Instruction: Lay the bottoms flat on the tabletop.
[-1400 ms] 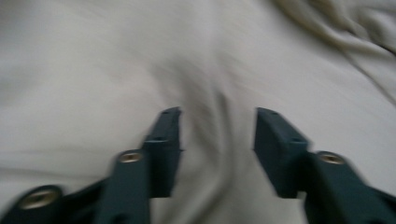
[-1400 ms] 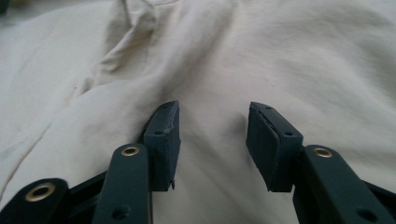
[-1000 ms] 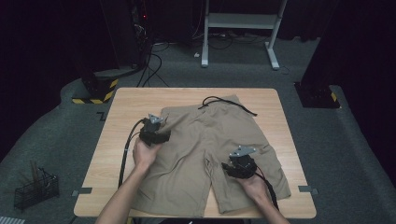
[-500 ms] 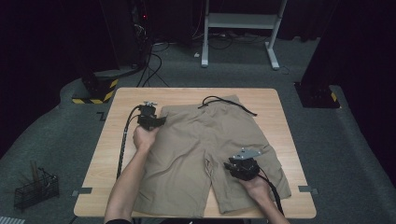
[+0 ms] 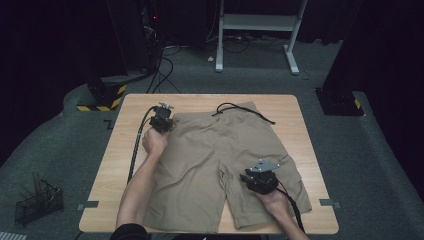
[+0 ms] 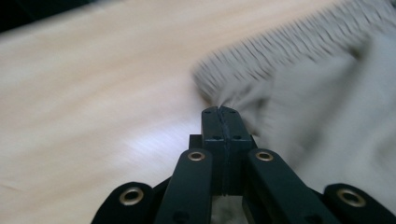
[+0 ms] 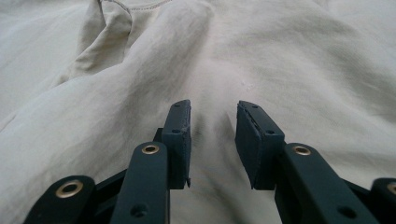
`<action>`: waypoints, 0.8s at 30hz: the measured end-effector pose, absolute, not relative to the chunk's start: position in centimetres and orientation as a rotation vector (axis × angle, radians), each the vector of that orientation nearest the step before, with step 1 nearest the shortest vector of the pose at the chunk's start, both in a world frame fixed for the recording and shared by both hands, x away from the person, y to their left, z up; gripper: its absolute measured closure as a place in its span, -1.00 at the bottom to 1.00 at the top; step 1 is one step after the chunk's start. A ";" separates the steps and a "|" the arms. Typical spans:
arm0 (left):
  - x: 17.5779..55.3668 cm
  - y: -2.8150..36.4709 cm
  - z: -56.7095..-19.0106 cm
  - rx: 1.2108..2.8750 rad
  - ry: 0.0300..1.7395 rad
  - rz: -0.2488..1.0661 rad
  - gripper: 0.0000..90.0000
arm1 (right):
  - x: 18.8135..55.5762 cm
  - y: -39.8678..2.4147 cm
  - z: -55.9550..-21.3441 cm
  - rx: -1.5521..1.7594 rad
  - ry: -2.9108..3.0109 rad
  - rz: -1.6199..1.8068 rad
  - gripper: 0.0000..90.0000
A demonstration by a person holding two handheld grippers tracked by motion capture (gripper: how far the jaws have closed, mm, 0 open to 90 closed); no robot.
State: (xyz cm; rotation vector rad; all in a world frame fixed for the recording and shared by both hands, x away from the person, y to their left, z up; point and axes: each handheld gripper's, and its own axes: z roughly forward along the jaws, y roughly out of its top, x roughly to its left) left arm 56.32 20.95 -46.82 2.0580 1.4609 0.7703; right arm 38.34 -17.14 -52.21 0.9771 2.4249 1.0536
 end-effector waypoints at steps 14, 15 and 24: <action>55.8 21.1 -46.6 2.007 1.441 0.845 -0.05 | 37.9 -16.3 -52.1 1.007 2.422 1.031 0.37; 54.8 20.9 -46.1 2.016 1.406 0.854 -0.10 | 38.0 -16.1 -52.0 1.007 2.430 1.023 0.36; 46.3 16.6 -48.9 2.220 1.174 0.585 -0.23 | 38.3 -14.5 -51.9 1.024 2.435 1.007 0.18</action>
